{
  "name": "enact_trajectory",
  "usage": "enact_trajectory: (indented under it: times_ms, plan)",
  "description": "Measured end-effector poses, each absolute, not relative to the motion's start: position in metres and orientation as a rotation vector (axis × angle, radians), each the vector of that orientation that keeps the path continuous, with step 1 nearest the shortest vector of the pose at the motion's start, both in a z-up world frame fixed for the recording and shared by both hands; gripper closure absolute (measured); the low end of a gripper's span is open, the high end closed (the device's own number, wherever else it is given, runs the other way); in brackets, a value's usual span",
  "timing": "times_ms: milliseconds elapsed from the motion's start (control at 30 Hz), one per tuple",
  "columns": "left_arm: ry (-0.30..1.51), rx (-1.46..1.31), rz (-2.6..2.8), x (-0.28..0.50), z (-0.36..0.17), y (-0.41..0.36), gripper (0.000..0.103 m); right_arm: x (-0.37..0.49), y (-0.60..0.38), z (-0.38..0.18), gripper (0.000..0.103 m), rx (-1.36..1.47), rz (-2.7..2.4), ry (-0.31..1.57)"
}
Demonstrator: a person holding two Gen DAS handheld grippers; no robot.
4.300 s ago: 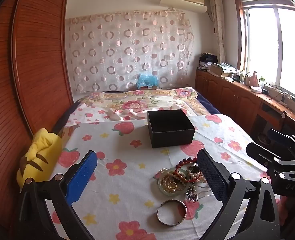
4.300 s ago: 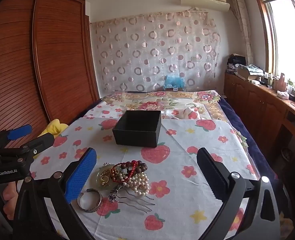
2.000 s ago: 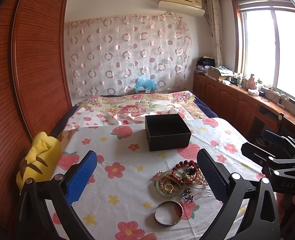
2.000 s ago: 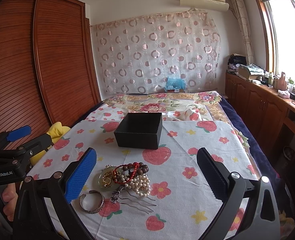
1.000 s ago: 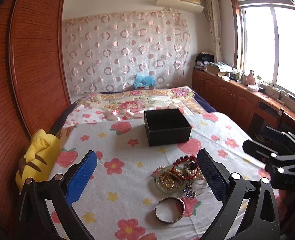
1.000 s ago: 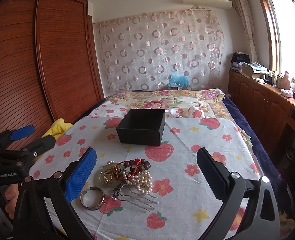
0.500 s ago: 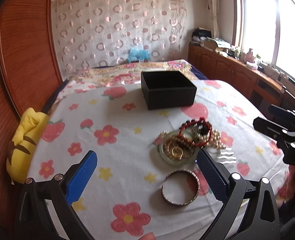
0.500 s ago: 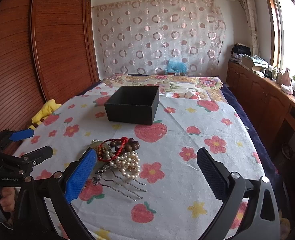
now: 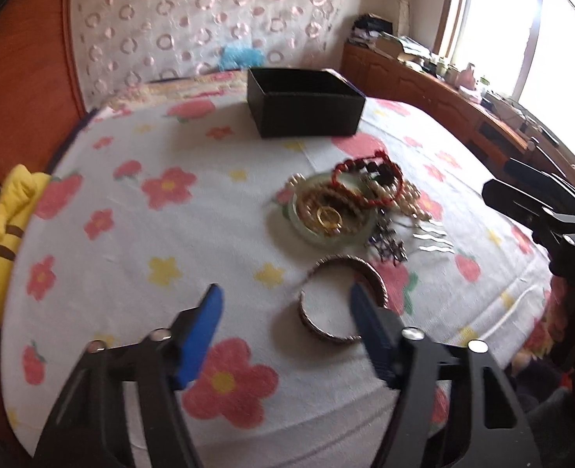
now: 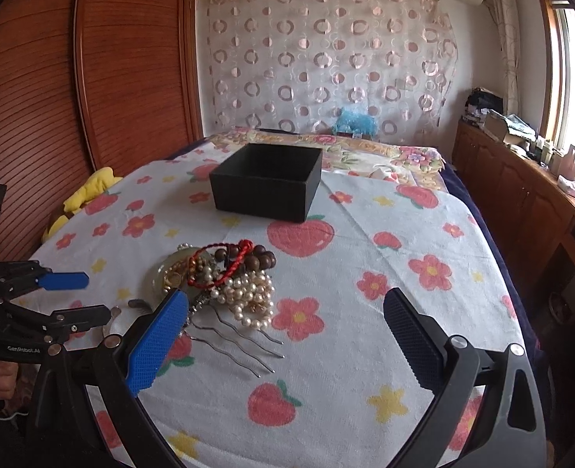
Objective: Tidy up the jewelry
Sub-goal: 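Close left tool on the silver bangle while right tool reaches the red string bracelet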
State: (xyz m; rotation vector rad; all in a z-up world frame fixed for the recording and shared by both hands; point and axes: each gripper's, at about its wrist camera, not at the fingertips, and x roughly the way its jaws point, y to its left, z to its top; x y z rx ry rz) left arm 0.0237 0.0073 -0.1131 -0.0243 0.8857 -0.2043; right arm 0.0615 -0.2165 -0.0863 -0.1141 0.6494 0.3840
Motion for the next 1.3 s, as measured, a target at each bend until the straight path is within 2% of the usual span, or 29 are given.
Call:
enact_trajectory:
  times_ms: [233,367,533,900,1133,1300]
  plan:
    - [0.923,-0.021,-0.248,0.024,-0.122,-0.003,0.079,0.065,-0.213,-0.097,0.002,-0.109,0.443,0.697]
    - [0.94,-0.014,-0.254,0.024,-0.123,-0.006,0.086,0.067,-0.212,-0.1,0.005,-0.108,0.466,0.712]
    - [0.93,-0.013,-0.261,0.023,-0.123,-0.007,0.099,0.073,-0.207,-0.108,0.023,-0.123,0.514,0.757]
    - [0.813,-0.03,-0.239,0.023,-0.105,0.001,0.1,0.105,-0.189,-0.108,0.062,-0.147,0.598,0.783]
    - [0.766,-0.016,-0.221,0.039,-0.095,0.009,0.1,0.135,-0.18,-0.102,0.074,-0.109,0.665,0.8]
    - [0.745,-0.019,-0.214,0.05,-0.091,0.013,0.1,0.154,-0.177,-0.107,0.074,-0.086,0.676,0.848]
